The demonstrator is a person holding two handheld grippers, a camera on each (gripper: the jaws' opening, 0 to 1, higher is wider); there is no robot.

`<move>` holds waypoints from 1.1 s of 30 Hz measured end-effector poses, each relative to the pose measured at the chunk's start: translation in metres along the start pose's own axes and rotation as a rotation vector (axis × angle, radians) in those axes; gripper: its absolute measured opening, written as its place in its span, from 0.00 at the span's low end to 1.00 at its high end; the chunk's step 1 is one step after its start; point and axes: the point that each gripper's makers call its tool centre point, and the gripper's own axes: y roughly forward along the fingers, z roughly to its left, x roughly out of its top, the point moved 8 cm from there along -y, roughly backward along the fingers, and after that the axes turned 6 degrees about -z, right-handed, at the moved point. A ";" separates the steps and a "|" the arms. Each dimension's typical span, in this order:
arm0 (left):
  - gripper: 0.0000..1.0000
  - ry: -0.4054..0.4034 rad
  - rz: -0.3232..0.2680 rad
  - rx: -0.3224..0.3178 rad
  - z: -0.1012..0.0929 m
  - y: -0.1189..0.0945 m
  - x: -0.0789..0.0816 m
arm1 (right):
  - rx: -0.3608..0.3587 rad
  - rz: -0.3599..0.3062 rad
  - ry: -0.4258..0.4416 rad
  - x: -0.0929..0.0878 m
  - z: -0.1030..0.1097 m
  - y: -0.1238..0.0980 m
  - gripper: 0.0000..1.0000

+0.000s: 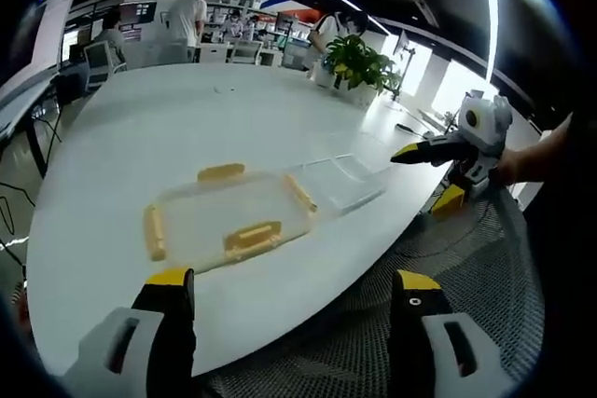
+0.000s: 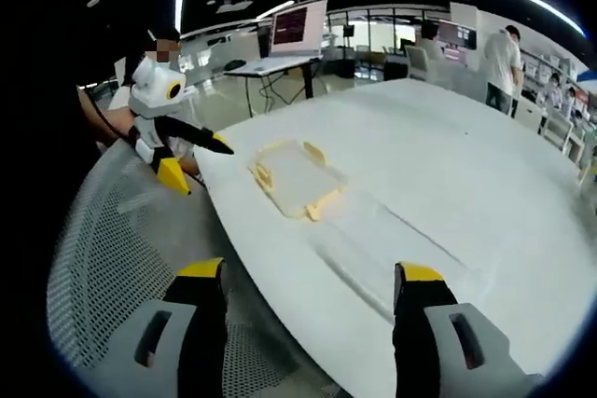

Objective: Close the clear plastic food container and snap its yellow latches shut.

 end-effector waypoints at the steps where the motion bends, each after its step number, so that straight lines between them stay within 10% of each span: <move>1: 0.84 0.004 0.002 0.001 0.000 0.000 0.001 | 0.006 0.007 -0.015 0.000 0.001 0.000 0.70; 16: 0.79 0.046 -0.001 0.011 0.020 -0.001 0.015 | 0.037 0.003 -0.043 0.015 0.000 -0.002 0.71; 21: 0.78 0.064 0.011 -0.006 0.012 -0.005 0.013 | 0.060 0.034 -0.179 0.023 0.000 0.005 0.66; 33: 0.86 0.061 0.043 -0.063 0.013 0.001 0.011 | 0.093 0.007 -0.137 0.041 0.003 0.017 0.63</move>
